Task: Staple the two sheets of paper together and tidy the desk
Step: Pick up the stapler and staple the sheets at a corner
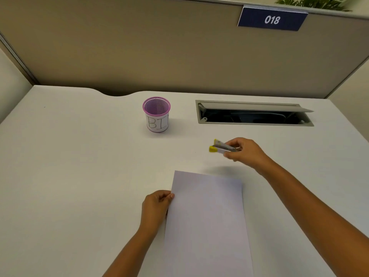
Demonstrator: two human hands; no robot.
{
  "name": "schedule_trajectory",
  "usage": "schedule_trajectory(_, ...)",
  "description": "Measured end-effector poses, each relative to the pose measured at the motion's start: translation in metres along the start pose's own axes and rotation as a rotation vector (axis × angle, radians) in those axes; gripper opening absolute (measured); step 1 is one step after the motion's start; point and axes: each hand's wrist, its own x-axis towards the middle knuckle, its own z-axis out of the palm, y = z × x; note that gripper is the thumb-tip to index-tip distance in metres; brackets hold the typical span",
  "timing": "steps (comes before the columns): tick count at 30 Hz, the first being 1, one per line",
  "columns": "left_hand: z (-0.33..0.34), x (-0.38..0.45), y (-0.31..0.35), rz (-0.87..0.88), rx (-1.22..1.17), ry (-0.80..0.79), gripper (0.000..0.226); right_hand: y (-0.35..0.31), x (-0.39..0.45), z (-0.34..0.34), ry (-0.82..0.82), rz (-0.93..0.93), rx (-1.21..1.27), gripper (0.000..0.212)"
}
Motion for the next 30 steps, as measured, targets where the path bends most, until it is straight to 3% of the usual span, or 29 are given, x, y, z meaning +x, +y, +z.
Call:
schedule_trajectory(5, 0.001, -0.005, 0.01, 0.025, -0.041, 0.016, 0.014, -0.03, -0.034, 0.012, -0.221, -0.006, 0.316, 0.023)
schedule_trajectory(8, 0.0, -0.008, 0.014, 0.043, -0.056, 0.027, 0.014, -0.04, -0.042, 0.022, -0.257, -0.007, 0.511, 0.013)
schedule_trajectory(15, -0.001, -0.016, 0.016, 0.081, -0.063, 0.031, 0.012, -0.061, -0.047, 0.041, -0.261, -0.188, 0.277, 0.017)
schedule_trajectory(19, -0.001, -0.016, 0.016, 0.093, -0.059, 0.032, 0.014, -0.069, -0.043, 0.045, -0.356, 0.113, 1.016, 0.031)
schedule_trajectory(22, -0.002, -0.015, 0.016, 0.084, -0.067, 0.035, 0.013, -0.073, -0.042, 0.04, -0.4, 0.193, 1.299, 0.029)
schedule_trajectory(25, -0.002, -0.014, 0.016, 0.079, -0.062, 0.04, 0.014, -0.075, -0.041, 0.044, -0.392, 0.202, 1.245, 0.028)
schedule_trajectory(30, -0.001, -0.013, 0.019, 0.088, -0.058, 0.036, 0.013, -0.07, -0.04, 0.055, -0.356, 0.026, 0.795, 0.04)
